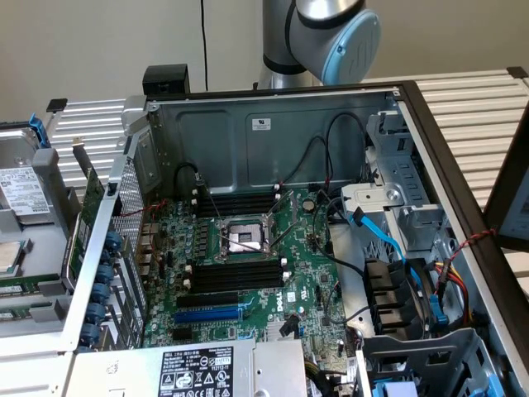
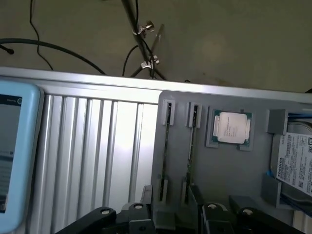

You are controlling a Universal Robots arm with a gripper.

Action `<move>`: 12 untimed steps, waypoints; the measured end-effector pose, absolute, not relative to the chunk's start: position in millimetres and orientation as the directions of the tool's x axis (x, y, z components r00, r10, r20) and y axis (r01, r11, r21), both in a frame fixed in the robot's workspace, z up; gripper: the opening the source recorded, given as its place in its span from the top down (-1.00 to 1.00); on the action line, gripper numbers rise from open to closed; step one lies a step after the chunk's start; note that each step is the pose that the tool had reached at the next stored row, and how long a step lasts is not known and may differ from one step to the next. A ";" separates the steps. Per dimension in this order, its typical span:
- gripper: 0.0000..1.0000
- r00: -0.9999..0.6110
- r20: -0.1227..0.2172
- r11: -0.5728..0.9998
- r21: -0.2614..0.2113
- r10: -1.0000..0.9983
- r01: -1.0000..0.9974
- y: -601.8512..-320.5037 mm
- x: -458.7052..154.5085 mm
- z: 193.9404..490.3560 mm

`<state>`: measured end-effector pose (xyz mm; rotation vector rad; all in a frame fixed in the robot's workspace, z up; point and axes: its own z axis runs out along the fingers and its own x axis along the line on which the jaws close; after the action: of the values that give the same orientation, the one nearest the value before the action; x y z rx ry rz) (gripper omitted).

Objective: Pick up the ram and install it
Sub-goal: 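Pick up the ram and move it above insertion slot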

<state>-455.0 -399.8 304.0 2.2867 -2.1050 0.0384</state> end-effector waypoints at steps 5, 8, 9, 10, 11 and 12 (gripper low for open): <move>0.15 0.084 0.041 -0.083 0.007 -0.996 -0.996 -399.8 -457.0 295.0; 0.15 0.086 0.041 -0.086 0.006 -0.995 -0.996 -399.8 -458.7 289.5; 0.15 0.089 0.041 -0.089 0.006 -0.995 -0.996 -399.8 -459.0 287.7; 0.15 0.091 0.041 -0.091 0.005 -0.995 -0.996 -399.9 -459.1 285.8; 0.15 0.092 0.041 -0.092 0.005 -0.995 -0.996 -399.9 -459.2 284.0; 0.15 0.093 0.041 -0.093 0.005 -0.995 -0.996 -399.9 -459.2 282.1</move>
<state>-459.2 -399.9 282.1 2.2986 -2.0947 0.0418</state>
